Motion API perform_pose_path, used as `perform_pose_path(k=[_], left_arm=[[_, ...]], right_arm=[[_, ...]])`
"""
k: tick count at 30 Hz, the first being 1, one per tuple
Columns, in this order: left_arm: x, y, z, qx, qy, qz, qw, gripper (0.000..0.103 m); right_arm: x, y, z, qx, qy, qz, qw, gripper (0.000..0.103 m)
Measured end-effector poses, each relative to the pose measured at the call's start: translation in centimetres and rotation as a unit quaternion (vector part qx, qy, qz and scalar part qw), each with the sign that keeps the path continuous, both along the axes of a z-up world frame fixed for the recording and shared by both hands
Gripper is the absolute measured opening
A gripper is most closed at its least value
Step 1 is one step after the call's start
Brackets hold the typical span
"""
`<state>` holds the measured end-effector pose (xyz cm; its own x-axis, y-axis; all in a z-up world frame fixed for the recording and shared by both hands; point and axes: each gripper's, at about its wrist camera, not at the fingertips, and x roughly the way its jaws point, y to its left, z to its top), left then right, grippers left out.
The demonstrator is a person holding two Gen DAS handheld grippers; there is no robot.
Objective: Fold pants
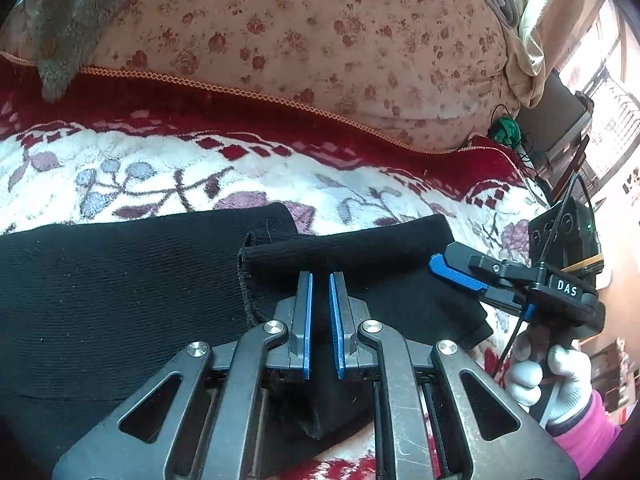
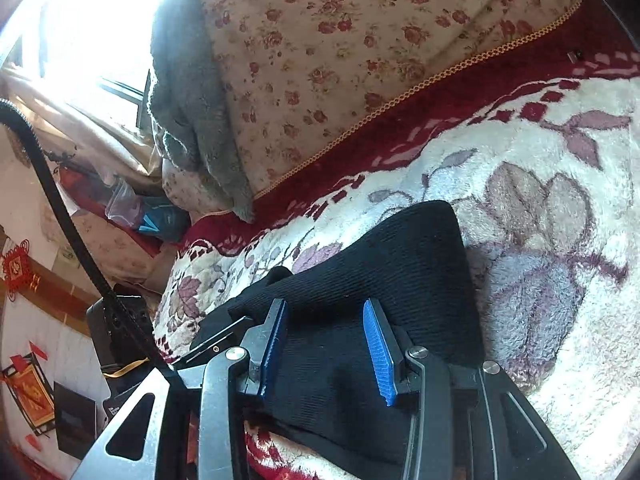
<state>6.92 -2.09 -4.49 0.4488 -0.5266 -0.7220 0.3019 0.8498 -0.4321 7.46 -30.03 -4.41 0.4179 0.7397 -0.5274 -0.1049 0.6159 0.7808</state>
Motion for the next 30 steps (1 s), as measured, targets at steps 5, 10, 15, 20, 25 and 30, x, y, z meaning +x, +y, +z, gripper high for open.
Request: perform_pose_path(k=[5,10,15,20,25,30], left_arm=[[-0.4,-0.1,0.7,0.010,-0.003,0.011,0.9999,0.010],[-1.1,0.2,1.5,0.045,-0.014,0.035,0.9983,0.010],[-2.1,1.5,2.5,0.063,-0.035,0.062,0.9954,0.044],[-3.1,4.0,3.5,0.071,-0.043,0.098,0.9916,0.047],[-4.8,8.0,3.8,0.070,-0.029,0.158,0.9845,0.047],[-7.8,13.7,3.0,0.060,-0.004,0.239,0.9691,0.047]], right_arm=[[-0.1,0.8,1.3,-0.015,0.001,-0.001,1.000,0.039],[-0.4,2.4,2.7,-0.018,-0.010,0.019,1.000,0.041],[-0.7,4.8,3.6,-0.016,-0.018,0.049,0.999,0.049],[-0.7,7.9,4.3,-0.026,-0.025,0.084,0.996,0.049],[0.1,12.0,5.0,-0.035,-0.035,0.128,0.991,0.050],[1.5,17.6,5.3,-0.051,-0.050,0.190,0.979,0.050]])
